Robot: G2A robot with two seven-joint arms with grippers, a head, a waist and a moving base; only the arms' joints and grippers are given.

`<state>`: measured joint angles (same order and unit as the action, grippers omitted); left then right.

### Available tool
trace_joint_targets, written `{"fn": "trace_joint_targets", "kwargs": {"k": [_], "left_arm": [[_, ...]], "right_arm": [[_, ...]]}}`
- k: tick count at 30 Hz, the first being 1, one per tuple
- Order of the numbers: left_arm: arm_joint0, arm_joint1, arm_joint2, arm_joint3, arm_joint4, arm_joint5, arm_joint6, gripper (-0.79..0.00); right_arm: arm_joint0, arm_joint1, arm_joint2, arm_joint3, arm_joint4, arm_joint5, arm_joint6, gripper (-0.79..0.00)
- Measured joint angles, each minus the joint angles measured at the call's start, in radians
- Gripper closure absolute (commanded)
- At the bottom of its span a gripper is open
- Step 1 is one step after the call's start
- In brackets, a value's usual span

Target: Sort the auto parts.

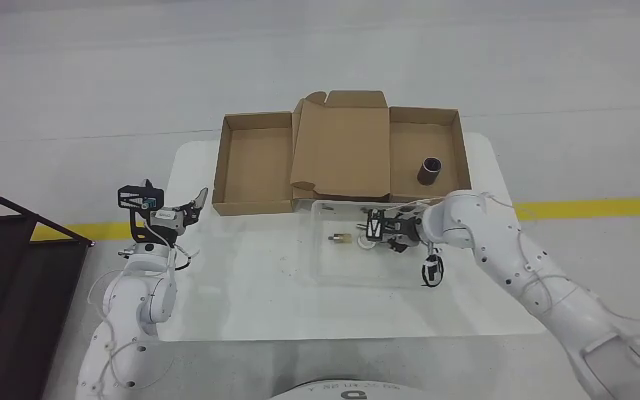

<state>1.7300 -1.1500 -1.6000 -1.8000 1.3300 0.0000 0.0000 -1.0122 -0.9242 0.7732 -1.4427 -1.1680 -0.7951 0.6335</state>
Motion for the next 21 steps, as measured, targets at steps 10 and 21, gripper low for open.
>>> {"fn": "trace_joint_targets", "kwargs": {"k": [10, 21], "left_arm": [[0.000, 0.000, 0.000, 0.000, 0.000, 0.000, 0.000, -0.785], [0.000, 0.000, 0.000, 0.000, 0.000, 0.000, 0.000, -0.785]], "right_arm": [[-0.004, 0.001, 0.023, 0.015, 0.006, 0.023, 0.013, -0.354], [0.032, -0.028, -0.027, 0.046, 0.021, 0.012, 0.038, -0.252]]}}
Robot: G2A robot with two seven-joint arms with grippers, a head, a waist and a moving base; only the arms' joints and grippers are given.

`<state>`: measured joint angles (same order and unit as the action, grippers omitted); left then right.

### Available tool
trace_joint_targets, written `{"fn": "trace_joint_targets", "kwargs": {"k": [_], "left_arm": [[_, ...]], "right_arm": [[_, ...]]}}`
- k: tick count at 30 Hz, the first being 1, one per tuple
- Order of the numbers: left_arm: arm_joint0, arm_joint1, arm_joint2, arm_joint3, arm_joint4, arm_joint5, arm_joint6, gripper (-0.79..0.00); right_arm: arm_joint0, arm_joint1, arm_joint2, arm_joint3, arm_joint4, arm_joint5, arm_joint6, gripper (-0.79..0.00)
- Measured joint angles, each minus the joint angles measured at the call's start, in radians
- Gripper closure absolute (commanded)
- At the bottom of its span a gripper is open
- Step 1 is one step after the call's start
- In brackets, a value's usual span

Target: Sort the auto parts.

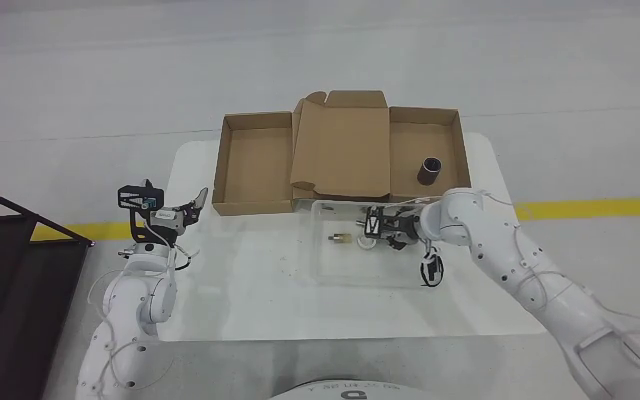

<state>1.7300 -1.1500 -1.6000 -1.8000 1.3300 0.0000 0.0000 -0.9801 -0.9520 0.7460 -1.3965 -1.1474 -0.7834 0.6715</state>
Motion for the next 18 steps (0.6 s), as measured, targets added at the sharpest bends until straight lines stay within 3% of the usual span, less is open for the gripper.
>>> {"fn": "trace_joint_targets", "kwargs": {"k": [3, 9, 14, 18], "left_arm": [[0.000, 0.000, 0.000, 0.000, 0.000, 0.000, 0.000, -0.785], [0.000, 0.000, 0.000, 0.000, 0.000, 0.000, 0.000, -0.785], [0.000, 0.000, 0.000, 0.000, 0.000, 0.000, 0.000, -0.785], [0.000, 0.000, 0.000, 0.000, 0.000, 0.000, 0.000, -0.785]], "right_arm": [[0.017, -0.010, -0.012, 0.022, 0.009, -0.001, -0.002, -0.225], [0.035, -0.020, -0.022, 0.052, 0.014, -0.006, -0.004, -0.274], [0.048, -0.033, -0.040, 0.079, 0.018, 0.001, 0.011, -0.249], [0.056, -0.041, -0.052, 0.095, 0.021, 0.001, 0.015, -0.092]]}}
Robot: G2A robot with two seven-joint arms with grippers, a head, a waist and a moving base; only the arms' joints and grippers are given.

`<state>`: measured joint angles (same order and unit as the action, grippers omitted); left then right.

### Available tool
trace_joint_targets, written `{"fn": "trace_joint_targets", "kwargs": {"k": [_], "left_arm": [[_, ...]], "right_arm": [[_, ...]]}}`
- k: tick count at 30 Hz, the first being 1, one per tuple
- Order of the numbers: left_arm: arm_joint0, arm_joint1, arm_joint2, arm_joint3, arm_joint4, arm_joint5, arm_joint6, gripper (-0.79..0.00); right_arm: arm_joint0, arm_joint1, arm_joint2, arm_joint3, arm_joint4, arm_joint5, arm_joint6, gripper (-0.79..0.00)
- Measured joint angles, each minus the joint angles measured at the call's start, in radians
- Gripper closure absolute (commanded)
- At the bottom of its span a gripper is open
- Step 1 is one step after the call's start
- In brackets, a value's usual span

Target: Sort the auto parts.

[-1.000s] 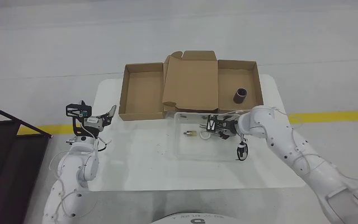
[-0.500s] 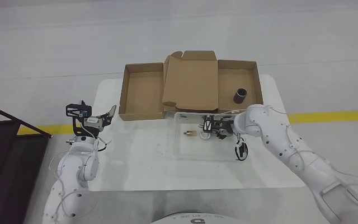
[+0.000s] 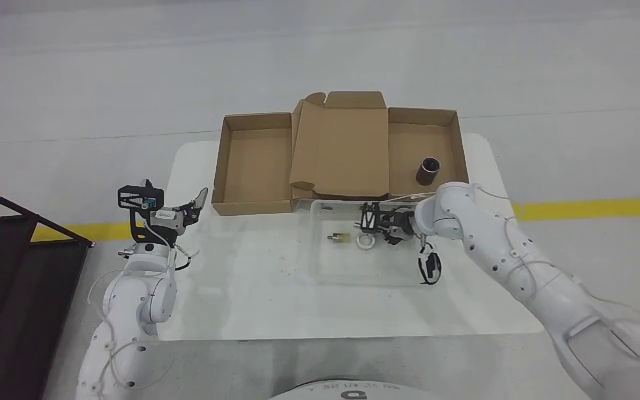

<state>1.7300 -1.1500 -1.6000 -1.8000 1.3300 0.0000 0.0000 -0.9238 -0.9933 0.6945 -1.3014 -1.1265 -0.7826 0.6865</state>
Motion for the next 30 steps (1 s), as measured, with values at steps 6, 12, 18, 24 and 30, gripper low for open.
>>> {"fn": "trace_joint_targets", "kwargs": {"k": [6, 12, 18, 24, 30], "left_arm": [[0.000, 0.000, 0.000, 0.000, 0.000, 0.000, 0.000, -0.785], [0.000, 0.000, 0.000, 0.000, 0.000, 0.000, 0.000, -0.785], [0.000, 0.000, 0.000, 0.000, 0.000, 0.000, 0.000, -0.785], [0.000, 0.000, 0.000, 0.000, 0.000, 0.000, 0.000, -0.785], [0.000, 0.000, 0.000, 0.000, 0.000, 0.000, 0.000, -0.785]], "right_arm": [[-0.001, -0.004, -0.002, 0.010, -0.005, 0.000, -0.002, 0.000], [-0.038, 0.019, 0.051, -0.049, -0.034, -0.012, -0.069, 0.000], [-0.152, 0.076, 0.187, -0.175, -0.107, -0.013, -0.212, 0.000], [-0.313, 0.136, 0.352, -0.307, -0.192, -0.058, -0.401, 0.000], [-0.443, 0.171, 0.494, -0.372, -0.238, -0.063, -0.625, 0.000]]}}
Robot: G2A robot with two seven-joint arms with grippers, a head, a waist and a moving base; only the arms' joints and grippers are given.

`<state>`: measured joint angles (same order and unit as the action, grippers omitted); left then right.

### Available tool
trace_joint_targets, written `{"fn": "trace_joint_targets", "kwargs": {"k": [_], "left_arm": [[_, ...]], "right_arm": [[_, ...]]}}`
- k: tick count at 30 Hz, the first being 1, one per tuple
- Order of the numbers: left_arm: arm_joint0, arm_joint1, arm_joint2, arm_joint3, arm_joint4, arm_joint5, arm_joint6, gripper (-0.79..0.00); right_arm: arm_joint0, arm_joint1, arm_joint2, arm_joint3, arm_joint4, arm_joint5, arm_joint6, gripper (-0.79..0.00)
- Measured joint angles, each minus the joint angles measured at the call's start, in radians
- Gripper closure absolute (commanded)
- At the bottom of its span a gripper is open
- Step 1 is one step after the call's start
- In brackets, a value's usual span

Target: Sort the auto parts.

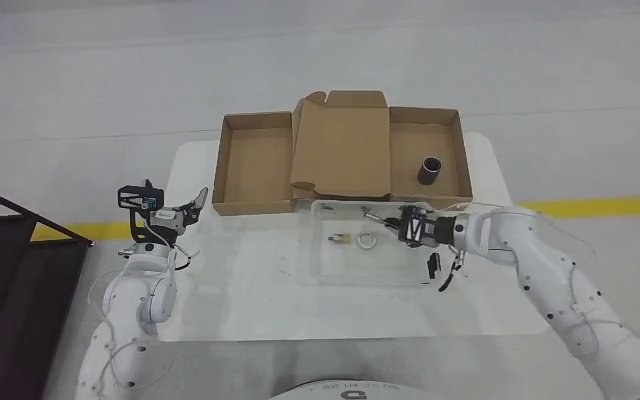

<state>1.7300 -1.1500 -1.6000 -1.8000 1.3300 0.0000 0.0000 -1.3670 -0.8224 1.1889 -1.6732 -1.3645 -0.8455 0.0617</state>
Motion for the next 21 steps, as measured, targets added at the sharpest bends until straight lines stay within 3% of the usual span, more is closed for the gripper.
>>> {"fn": "trace_joint_targets", "kwargs": {"k": [5, 9, 15, 18, 21], "left_arm": [[0.000, 0.000, 0.000, 0.000, 0.000, 0.000, 0.000, -0.785], [0.000, 0.000, 0.000, 0.000, 0.000, 0.000, 0.000, -0.785], [0.000, 0.000, 0.000, 0.000, 0.000, 0.000, 0.000, -0.785], [0.000, 0.000, 0.000, 0.000, 0.000, 0.000, 0.000, -0.785], [0.000, 0.000, 0.000, 0.000, 0.000, 0.000, 0.000, -0.785]], "right_arm": [[-0.074, 0.014, 0.103, 0.012, 0.018, 0.019, -0.172, 0.000], [-0.092, 0.017, 0.158, 0.018, 0.030, 0.090, -0.175, 0.000], [-0.047, 0.007, 0.163, 0.049, 0.091, 0.169, -0.056, 0.000], [0.016, -0.008, 0.115, 0.082, 0.107, 0.244, 0.065, 0.000], [0.101, -0.029, 0.023, 0.095, -0.010, 0.375, 0.247, 0.000]]}}
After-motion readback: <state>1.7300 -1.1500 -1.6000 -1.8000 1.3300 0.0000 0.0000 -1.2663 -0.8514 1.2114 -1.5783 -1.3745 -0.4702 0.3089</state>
